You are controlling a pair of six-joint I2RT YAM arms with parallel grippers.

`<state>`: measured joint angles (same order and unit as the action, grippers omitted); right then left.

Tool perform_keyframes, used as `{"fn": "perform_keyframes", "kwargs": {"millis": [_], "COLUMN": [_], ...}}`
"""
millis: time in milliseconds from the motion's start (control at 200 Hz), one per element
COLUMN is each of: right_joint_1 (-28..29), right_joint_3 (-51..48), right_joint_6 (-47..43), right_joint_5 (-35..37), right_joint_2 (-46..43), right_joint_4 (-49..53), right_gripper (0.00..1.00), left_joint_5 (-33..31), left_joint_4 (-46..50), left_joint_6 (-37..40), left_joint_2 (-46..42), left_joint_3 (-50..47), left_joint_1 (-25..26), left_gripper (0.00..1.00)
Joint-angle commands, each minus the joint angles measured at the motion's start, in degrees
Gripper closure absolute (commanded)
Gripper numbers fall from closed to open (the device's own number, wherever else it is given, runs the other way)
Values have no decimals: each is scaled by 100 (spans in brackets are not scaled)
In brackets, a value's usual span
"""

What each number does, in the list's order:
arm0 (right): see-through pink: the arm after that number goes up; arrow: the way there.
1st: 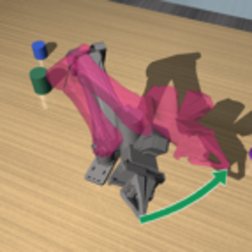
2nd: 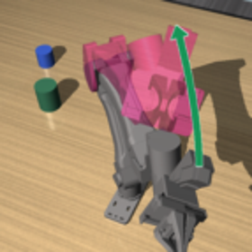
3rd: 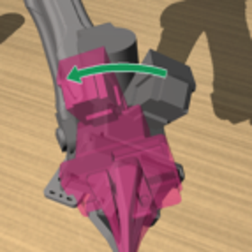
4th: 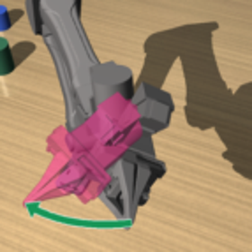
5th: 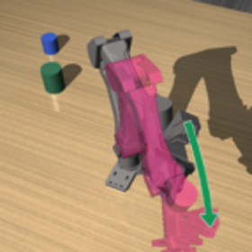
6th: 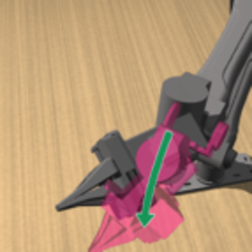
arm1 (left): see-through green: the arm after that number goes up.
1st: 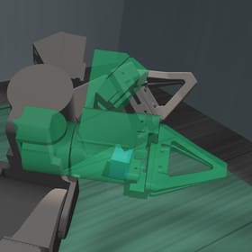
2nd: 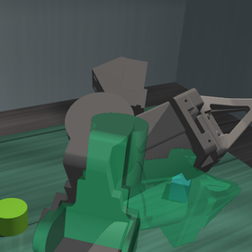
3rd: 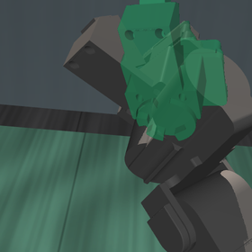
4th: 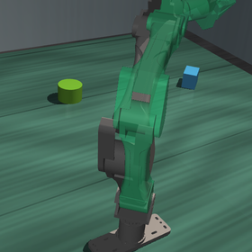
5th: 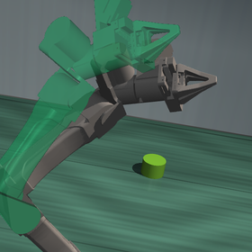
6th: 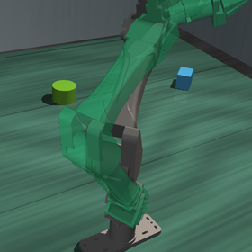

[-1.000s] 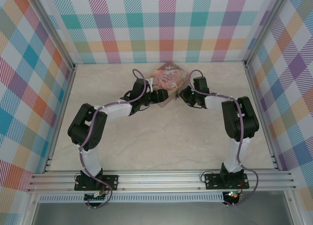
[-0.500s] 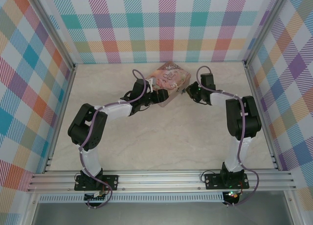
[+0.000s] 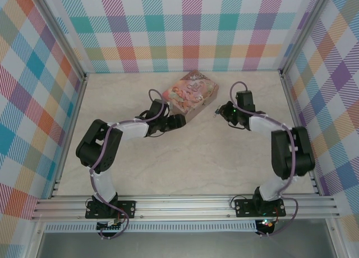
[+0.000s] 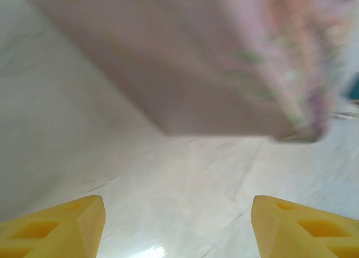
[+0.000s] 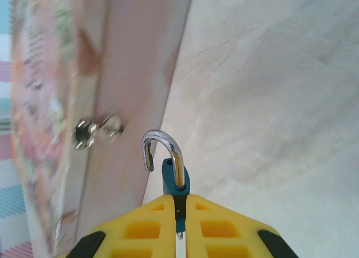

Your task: Unlock a padlock with a key

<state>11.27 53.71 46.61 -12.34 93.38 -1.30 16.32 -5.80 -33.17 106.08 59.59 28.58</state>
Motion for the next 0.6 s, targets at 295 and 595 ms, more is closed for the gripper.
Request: {"fn": "perform_keyframes", "kwargs": {"millis": [295,595], "right_joint_1": [16,520], "right_joint_3": [-1085,-1819], "right_joint_6": [-1473,-1211], "right_joint_5": [-1690,-2665], "right_joint_2": [-1972,-1617], "right_joint_4": [2115,1977], "right_gripper": [89,89], "left_joint_5": [-172,-808], "left_joint_4": [22,344], "left_joint_6": [104,328], "left_joint_2": [-1650,-3437], "left_joint_3": [-663,-1445], "left_joint_1": [-352,-741], "left_gripper": [23,11]}}
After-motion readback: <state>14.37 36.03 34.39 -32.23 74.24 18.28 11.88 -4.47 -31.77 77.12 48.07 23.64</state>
